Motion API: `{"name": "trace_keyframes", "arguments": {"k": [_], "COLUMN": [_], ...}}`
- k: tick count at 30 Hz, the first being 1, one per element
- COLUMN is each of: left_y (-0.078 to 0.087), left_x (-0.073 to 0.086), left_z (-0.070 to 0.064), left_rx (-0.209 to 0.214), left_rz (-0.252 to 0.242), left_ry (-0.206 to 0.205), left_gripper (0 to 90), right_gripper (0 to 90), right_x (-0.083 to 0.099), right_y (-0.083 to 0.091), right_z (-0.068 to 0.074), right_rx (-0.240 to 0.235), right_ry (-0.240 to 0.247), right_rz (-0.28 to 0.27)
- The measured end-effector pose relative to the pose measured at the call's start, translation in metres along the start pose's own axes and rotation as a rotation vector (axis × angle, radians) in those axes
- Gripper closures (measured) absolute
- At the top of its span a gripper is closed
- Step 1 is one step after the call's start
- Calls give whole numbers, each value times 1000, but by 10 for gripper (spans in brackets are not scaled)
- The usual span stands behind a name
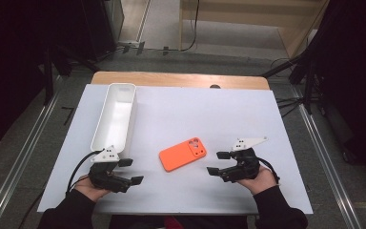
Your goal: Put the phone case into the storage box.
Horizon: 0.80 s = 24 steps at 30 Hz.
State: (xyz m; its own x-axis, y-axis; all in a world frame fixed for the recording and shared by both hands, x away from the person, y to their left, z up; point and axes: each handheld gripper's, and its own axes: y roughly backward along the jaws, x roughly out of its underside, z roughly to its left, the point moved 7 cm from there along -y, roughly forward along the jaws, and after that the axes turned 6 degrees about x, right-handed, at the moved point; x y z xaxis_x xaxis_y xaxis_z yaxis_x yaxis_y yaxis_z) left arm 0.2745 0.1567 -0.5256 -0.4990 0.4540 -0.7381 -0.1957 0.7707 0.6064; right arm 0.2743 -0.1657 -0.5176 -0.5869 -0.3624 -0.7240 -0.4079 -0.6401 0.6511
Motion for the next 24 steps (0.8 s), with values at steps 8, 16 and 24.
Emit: {"name": "trace_keyframes", "arguments": {"k": [8,16,24], "left_y": [0,-1,0], "left_x": [0,0,-2], "left_z": [0,-1,-1], "left_rx": [-1,22,28], "left_rz": [0,10,-2], "left_ry": [-1,13,12], "left_gripper": [202,202,201], "right_gripper": [225,225,226], "right_x": [18,33,47], "right_y": [11,18,22], "right_z": [-6,-11,-17], "right_rx": [26,43,64], "right_ry": [-17,-27,-47], "right_rz": [-10,-12,-5]}}
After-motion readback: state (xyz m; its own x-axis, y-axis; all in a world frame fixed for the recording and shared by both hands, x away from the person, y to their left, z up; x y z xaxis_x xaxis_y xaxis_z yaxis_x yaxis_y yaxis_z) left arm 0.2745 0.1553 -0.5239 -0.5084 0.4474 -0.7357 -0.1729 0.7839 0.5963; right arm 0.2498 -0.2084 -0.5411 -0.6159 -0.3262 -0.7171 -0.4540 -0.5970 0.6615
